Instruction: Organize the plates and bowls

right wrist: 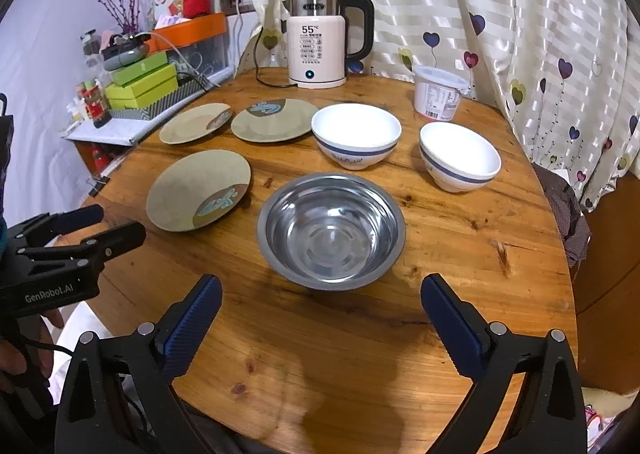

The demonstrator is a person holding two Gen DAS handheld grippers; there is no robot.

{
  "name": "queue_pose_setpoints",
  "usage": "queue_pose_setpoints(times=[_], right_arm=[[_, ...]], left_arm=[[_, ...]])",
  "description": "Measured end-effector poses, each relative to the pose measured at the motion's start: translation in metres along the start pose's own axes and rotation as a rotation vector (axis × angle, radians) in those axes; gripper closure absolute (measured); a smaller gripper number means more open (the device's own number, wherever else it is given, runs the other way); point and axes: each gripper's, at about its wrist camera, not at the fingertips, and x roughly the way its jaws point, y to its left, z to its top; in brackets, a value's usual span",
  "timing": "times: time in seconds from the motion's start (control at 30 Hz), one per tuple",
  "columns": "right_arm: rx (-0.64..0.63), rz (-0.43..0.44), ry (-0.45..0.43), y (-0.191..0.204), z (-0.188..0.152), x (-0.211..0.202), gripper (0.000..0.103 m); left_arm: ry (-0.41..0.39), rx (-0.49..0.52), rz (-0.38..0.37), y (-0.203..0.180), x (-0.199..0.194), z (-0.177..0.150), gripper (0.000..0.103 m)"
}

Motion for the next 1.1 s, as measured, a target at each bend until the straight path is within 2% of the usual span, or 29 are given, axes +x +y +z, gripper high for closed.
queue_pose_setpoints(times=[0.2, 0.6, 0.87, 1.1], right_arm=[[0.000, 0.027, 0.002, 0.002, 0.001, -0.002, 0.010], [-0.001, 0.094, 0.006, 0.006, 0.016, 0.005, 0.010], [-0.021, 0.175, 0.015, 0.015, 0.042, 0.021, 0.010], [-0.016, 0.171, 0.022, 0.019, 0.077, 0.043, 0.010]], left_arm=[[-0.011, -0.008, 0.008, 0.002, -0.004, 0.002, 0.019], [-0.020, -0.047, -0.009, 0.018, 0.002, 0.012, 0.019], [-0.052, -0.077, 0.010, 0.041, 0.009, 0.029, 0.019], [-0.066, -0.109, 0.036, 0.067, 0.019, 0.045, 0.019]])
